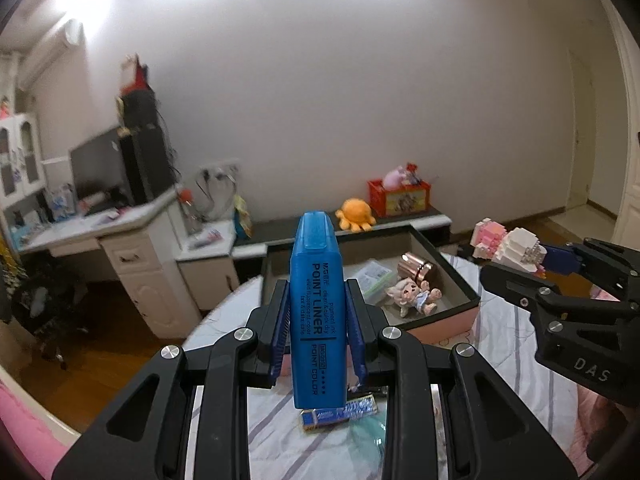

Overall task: Organize rigid objects
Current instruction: 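Carry the highlighter and block figure over the pink box and lower them, then open both tools to release the items and withdraw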

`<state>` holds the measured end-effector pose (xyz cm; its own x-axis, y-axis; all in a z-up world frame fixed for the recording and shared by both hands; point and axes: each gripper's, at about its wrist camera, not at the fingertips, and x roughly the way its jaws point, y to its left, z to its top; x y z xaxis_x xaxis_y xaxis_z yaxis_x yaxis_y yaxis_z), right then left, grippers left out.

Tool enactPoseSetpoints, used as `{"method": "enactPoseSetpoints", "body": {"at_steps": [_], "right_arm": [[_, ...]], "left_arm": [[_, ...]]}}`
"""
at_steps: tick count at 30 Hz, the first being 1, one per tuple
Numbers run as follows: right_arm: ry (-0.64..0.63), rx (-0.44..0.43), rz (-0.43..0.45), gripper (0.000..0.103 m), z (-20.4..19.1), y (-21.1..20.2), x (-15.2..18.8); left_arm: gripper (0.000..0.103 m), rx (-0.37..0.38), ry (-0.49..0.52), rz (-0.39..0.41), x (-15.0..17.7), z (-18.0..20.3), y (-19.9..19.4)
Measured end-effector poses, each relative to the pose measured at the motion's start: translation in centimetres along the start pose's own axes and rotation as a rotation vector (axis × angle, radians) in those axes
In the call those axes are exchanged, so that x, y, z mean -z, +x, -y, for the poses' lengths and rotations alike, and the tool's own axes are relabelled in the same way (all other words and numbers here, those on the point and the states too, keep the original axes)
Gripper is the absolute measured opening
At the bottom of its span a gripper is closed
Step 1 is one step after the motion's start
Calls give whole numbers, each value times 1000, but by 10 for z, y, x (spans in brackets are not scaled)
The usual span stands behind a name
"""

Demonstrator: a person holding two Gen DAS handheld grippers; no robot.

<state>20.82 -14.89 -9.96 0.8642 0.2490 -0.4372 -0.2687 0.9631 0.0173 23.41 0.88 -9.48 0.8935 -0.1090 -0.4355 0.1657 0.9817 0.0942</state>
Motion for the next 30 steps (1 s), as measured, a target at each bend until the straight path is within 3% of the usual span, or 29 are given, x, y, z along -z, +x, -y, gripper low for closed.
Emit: {"method": "enactPoseSetpoints", "body": {"at_steps": [11,19,22,23,27,30], "right_arm": [[-7,-9,-221,46,24,114,14],[-37,-37,-306,46,16,160,21],[-39,-43,-294,48,13,162,21],[-35,-49,-294,49,12,162,21],[-12,-34,-284,50,16,153,19],[4,-30,-258,62,18,140,14]], "left_arm": [[27,73,13,-255,15,2,143],[27,53,22,-346,28,6,191],[29,53,15,-334,28,4,192],[33,46,13,-328,27,4,191],[70,33,-24,-292,23,-5,177],[79,31,-35,-258,17,-9,157]]}}
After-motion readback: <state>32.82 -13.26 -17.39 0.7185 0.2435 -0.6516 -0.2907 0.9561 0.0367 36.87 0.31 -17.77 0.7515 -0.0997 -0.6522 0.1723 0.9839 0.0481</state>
